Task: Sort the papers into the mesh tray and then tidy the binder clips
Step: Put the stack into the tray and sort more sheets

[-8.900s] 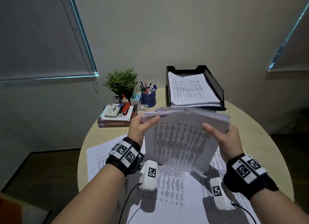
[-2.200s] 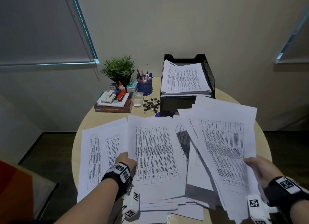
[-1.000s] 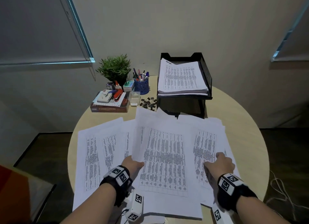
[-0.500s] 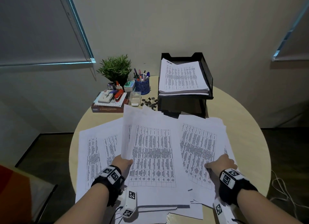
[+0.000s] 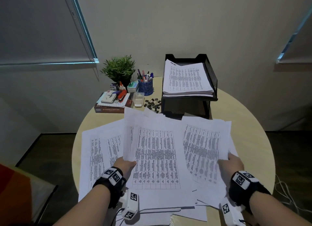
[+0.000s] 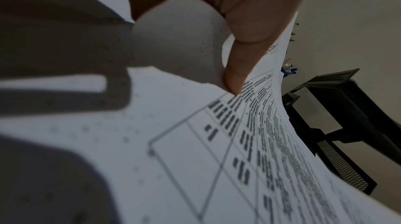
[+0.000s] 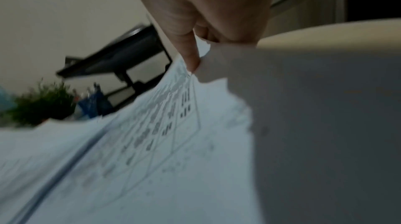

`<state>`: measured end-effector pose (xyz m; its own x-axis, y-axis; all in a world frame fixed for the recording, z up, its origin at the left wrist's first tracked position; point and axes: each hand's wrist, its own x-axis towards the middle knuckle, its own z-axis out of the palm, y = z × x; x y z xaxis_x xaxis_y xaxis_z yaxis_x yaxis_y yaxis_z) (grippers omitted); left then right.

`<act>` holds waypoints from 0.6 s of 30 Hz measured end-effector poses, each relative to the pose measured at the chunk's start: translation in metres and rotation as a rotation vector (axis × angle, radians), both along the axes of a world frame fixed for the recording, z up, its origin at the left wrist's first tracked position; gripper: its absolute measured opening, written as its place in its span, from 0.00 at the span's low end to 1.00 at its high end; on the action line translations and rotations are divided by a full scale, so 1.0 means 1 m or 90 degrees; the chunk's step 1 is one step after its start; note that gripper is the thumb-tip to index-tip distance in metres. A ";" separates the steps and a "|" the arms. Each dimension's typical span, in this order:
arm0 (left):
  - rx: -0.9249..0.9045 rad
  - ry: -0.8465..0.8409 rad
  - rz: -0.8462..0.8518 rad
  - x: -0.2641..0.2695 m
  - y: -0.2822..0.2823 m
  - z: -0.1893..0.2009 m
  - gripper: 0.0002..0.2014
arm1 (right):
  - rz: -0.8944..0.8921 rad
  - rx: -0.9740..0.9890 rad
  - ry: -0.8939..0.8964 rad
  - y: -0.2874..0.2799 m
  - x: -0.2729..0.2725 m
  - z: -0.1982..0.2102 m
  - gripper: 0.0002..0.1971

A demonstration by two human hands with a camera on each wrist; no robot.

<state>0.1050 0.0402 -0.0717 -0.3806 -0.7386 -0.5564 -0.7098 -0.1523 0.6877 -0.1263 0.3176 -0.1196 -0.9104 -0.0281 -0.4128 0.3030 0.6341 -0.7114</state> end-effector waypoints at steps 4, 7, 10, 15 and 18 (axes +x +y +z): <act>0.020 -0.002 -0.024 0.005 -0.005 -0.003 0.21 | -0.032 -0.066 0.139 0.022 -0.012 0.029 0.05; 0.016 -0.012 -0.045 0.003 -0.008 -0.001 0.21 | 0.015 -0.086 0.178 0.032 -0.028 0.070 0.05; 0.008 -0.027 -0.072 0.001 -0.010 -0.004 0.23 | 0.047 -0.121 0.135 0.041 -0.036 0.105 0.01; 0.052 0.007 -0.098 -0.006 -0.004 -0.008 0.26 | 0.036 -0.309 0.016 0.038 -0.013 0.140 0.06; 0.097 0.031 -0.090 -0.009 0.002 -0.016 0.29 | 0.041 -0.275 -0.013 0.027 0.008 0.129 0.06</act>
<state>0.0960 0.0425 -0.0875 -0.5038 -0.5843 -0.6362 -0.6977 -0.1590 0.6986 -0.1180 0.3444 0.0092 -0.8926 -0.2596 -0.3686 0.2894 0.2972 -0.9099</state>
